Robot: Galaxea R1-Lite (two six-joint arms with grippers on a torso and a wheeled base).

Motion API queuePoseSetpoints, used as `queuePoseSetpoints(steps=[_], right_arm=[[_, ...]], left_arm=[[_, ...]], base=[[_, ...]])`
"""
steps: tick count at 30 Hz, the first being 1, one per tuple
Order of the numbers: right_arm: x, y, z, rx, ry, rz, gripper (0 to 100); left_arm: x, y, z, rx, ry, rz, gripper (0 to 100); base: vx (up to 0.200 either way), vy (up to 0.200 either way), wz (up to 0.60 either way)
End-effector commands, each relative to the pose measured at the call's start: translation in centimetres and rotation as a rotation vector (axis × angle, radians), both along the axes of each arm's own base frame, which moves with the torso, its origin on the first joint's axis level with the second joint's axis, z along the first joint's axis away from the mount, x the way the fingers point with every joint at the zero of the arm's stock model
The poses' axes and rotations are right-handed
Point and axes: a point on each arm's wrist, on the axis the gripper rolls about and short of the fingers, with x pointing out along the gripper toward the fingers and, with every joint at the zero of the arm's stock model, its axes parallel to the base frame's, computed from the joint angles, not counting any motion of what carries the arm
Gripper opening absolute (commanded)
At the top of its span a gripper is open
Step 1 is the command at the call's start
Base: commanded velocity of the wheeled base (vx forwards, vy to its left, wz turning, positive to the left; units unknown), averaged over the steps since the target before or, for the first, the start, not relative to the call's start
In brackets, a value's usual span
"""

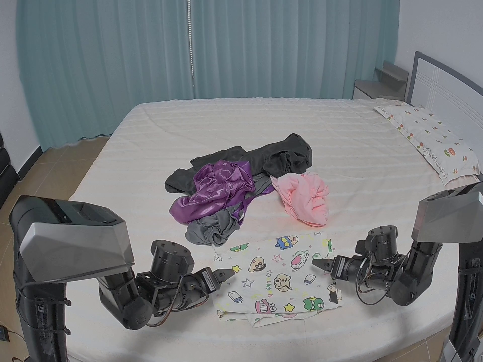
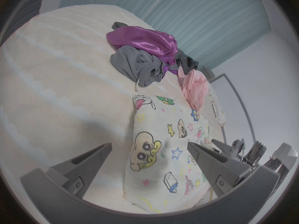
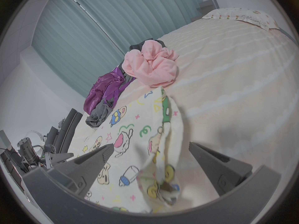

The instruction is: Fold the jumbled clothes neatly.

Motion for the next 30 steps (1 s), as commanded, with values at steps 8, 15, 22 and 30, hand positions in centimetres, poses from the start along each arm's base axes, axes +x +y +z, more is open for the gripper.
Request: queuePoseSetpoints(steps=[8,15,22,30], right_arm=[[-5.5,0.5,-1.4,-0.024,0.062,0.081,100],[-5.9,0.9,-2.5,-0.044,0.093,0.097,0],[-6.5,0.2,-1.7,-0.044,0.092,0.082,0],[-7.1,-0.7,-1.2,-0.055,0.103,0.062,0]], left_arm=[[-3.0,3.1,1.9,-0.132,0.005,0.113,100],[-2.9,3.3,2.0,-0.133,0.003,0.122,100],[-3.0,3.4,2.0,-0.132,0.006,0.124,100],[-3.1,3.4,1.9,-0.130,0.008,0.124,100]], base=[[0.000,0.000,0.00],[0.000,0.000,0.00],[0.000,0.000,0.00],[0.000,0.000,0.00]])
